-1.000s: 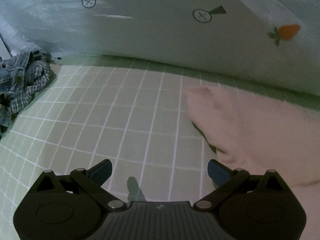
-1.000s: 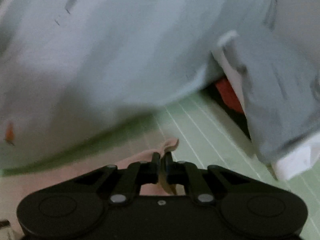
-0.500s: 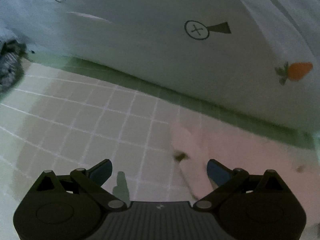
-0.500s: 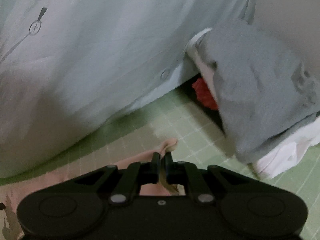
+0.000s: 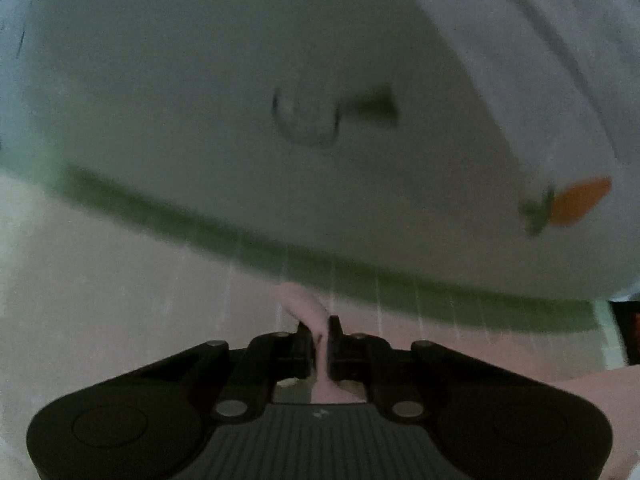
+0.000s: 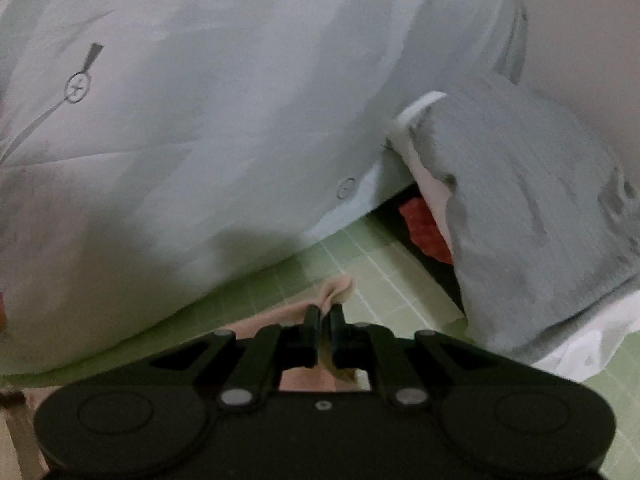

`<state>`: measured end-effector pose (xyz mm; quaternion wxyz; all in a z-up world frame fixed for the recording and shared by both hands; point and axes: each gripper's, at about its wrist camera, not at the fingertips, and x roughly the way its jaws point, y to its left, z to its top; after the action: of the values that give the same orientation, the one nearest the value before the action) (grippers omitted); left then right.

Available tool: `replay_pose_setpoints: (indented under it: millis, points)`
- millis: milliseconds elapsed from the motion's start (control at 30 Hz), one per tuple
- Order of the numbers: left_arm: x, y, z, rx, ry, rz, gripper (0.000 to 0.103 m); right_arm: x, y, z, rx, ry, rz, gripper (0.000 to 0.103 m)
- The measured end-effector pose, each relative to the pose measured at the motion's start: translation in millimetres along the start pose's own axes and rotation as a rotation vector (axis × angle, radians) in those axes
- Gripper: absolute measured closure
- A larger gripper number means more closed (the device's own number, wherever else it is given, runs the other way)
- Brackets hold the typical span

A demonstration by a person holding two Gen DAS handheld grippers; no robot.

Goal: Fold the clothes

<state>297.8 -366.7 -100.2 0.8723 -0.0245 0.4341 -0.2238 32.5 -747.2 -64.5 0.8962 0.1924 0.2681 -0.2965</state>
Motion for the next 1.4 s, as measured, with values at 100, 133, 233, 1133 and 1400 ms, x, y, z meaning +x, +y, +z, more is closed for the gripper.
replay_pose_setpoints:
  millis: [100, 133, 233, 1133, 1400]
  points:
    - [11, 2, 7, 0.032, -0.01, 0.055, 0.095, 10, 7, -8, -0.056, 0.023, -0.018, 0.098]
    - [15, 4, 8, 0.037, -0.004, 0.076, 0.095, 14, 8, -12, -0.052, 0.038, -0.014, 0.098]
    - [22, 7, 9, 0.003, 0.029, 0.086, 0.088, 20, 13, -20, -0.058, 0.06, -0.013, 0.098]
    - [-221, 63, -194, 0.011, 0.067, 0.036, 0.024, -174, 159, -224, -0.486, 0.207, 0.337, 0.099]
    - [-249, 96, -241, 0.057, 0.117, -0.003, 0.024, -198, 163, -267, -0.402, 0.287, 0.279, 0.099]
